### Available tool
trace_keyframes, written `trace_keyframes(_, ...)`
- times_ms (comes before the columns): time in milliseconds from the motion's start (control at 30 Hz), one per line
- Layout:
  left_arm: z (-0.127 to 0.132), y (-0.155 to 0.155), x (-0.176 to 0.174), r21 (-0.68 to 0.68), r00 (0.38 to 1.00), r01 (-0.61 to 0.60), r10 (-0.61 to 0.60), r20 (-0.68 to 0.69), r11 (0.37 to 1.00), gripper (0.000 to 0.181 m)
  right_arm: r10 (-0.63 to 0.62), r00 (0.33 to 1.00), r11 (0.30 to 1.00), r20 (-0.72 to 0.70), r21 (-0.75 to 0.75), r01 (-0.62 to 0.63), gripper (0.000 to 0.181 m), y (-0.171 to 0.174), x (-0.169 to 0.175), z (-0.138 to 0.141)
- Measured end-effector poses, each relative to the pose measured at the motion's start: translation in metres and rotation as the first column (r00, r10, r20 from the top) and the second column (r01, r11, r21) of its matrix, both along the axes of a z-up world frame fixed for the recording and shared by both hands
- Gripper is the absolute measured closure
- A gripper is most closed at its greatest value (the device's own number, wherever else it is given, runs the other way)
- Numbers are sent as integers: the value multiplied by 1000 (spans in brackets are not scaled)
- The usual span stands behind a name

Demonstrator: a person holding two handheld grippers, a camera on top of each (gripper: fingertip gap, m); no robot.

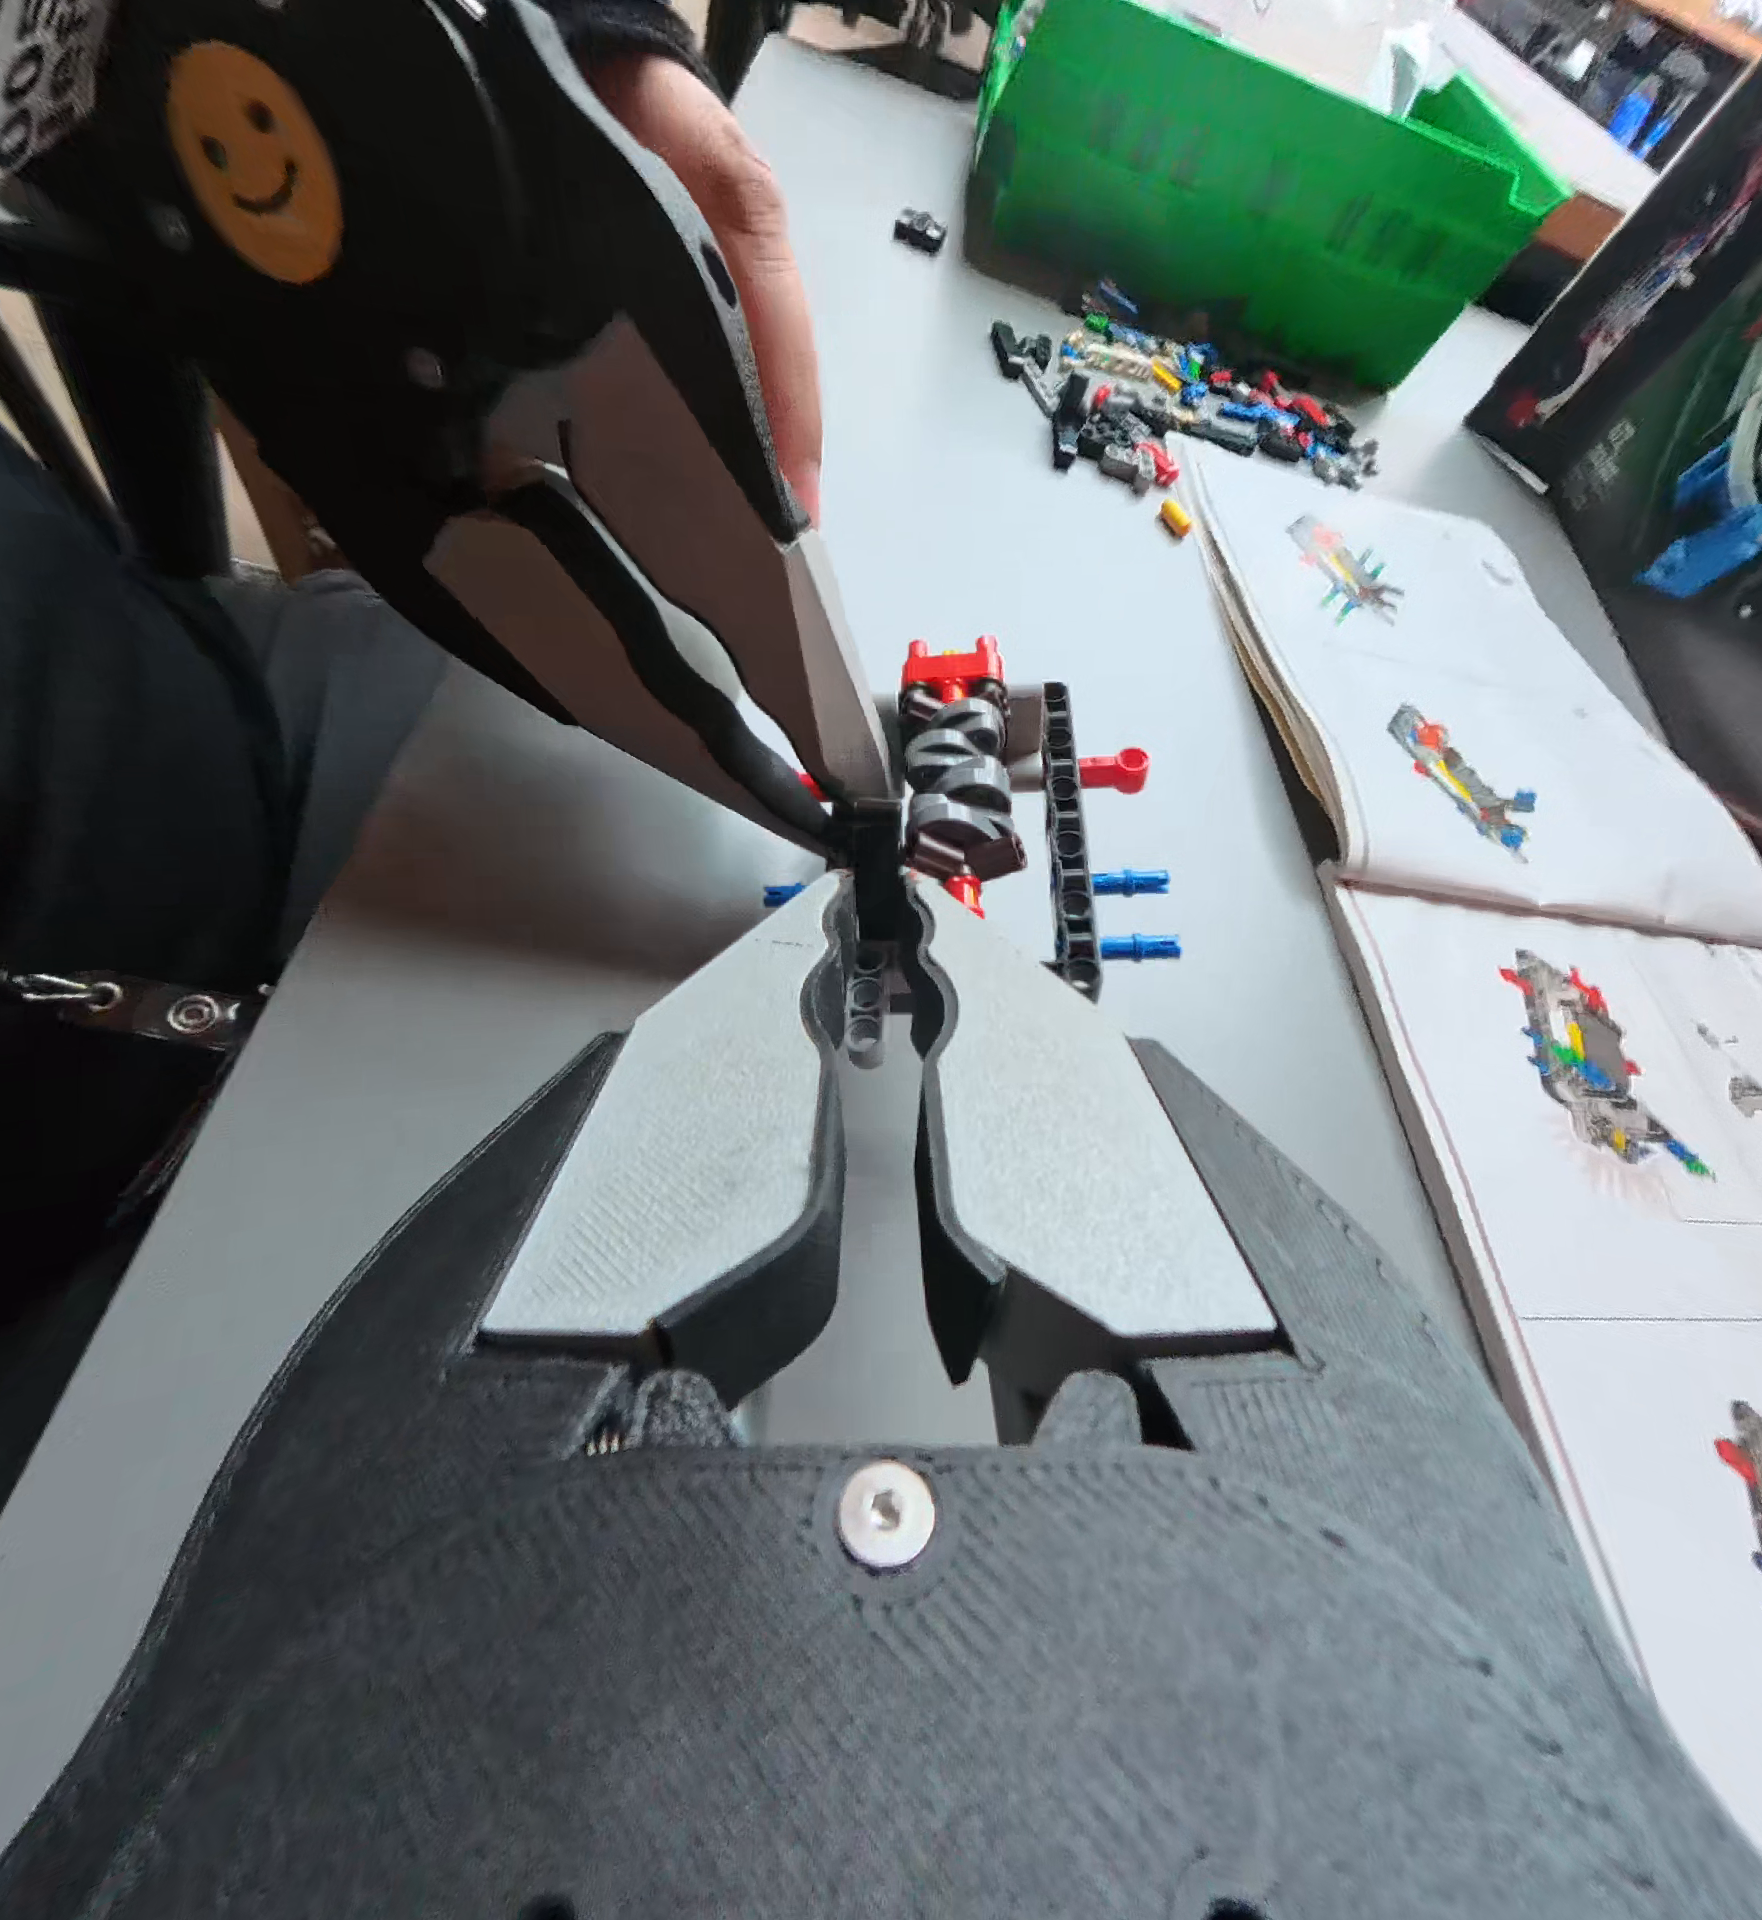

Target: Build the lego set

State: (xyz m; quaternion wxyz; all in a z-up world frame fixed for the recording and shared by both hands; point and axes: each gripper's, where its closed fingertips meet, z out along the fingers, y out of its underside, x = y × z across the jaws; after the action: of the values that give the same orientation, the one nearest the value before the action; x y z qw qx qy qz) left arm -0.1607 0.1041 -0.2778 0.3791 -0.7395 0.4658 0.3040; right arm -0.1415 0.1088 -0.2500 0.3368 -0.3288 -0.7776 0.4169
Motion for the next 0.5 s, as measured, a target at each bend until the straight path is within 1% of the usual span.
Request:
trace_keyframes(67,-6,0,0,-13,1000,-2,2,-25,1000,173,9,1000,1000,11,16,-9,177,-2,1,-4)
trace_keyframes(133,-5,1,0,-1,1000,-2,2,-31,1000,173,-11,999,990,-30,144,15,177,-1,0,-7)
trace_keyframes(167,-4,1,2,3,1000,13,-13,-19,1000,173,-21,998,970,-54,242,34,177,-1,0,-9)
trace_keyframes(233,-1,1,6,-11,999,27,-27,32,1000,173,-22,992,897,-124,435,74,177,-3,-2,-12)
trace_keyframes(300,-4,1,3,-50,998,22,-19,62,998,173,-8,982,829,-186,548,110,177,-4,-5,-14)
trace_keyframes(367,-7,0,0,-87,996,22,-14,93,996,173,-9,980,809,-199,575,124,177,-3,-7,-15)
trace_keyframes(433,-7,1,-4,-98,994,11,0,106,995,173,-17,973,825,-230,546,144,177,-4,-7,-6)
trace_keyframes(500,-5,1,-4,-89,994,16,-6,113,996,173,-10,963,861,-268,488,145,177,-8,-5,7)
